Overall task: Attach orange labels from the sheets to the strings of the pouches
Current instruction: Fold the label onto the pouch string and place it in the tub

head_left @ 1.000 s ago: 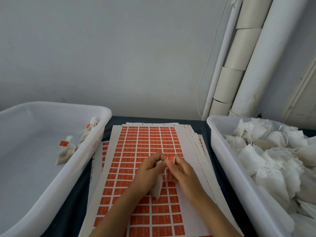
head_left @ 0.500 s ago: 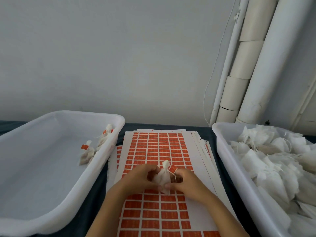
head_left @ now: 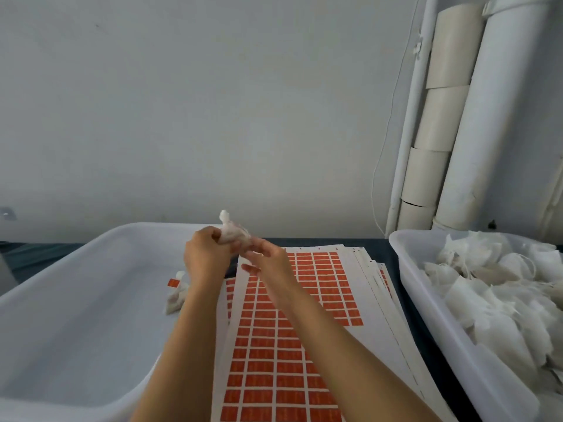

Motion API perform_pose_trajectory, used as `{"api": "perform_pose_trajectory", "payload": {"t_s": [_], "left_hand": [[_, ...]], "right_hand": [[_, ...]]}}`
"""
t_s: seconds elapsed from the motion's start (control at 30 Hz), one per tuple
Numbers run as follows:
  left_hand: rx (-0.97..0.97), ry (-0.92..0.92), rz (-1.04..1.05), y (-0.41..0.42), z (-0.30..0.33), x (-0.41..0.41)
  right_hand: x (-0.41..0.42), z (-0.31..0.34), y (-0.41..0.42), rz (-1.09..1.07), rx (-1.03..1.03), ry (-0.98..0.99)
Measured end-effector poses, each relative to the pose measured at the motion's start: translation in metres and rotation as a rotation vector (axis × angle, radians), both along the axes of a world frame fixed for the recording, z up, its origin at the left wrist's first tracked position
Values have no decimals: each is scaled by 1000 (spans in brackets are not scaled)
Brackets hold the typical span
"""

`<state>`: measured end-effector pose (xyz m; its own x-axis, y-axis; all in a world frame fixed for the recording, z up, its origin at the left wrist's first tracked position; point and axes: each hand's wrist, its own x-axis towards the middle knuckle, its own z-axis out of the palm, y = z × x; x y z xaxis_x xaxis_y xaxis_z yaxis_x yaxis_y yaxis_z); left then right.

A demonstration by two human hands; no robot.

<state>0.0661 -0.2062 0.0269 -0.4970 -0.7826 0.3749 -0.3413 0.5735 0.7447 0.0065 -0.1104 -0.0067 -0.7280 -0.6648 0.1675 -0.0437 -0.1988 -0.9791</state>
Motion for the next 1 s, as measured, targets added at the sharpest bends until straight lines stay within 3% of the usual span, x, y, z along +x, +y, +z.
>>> {"api": "perform_pose_trajectory", "payload": {"t_s": [0.13, 0.33, 0.5, 0.73, 0.9, 1.0], "left_hand": [[178, -11, 158, -33, -2, -1], [351, -272, 139, -42, -19, -8], [156, -235, 226, -22, -6, -12], [-171, -172, 40, 35, 1, -27], [-140, -314, -165, 72, -18, -47], [-91, -279, -315, 102, -28, -65]], "right_hand": [[6, 2, -24, 122, -96, -182], [4, -11, -20, 141, 15, -169], [-6, -12, -3, 62, 69, -141], [-31, 9, 39, -173, 73, -156], [-50, 25, 79, -363, 164, -167], [-64, 37, 106, -475, 221, -153]]}}
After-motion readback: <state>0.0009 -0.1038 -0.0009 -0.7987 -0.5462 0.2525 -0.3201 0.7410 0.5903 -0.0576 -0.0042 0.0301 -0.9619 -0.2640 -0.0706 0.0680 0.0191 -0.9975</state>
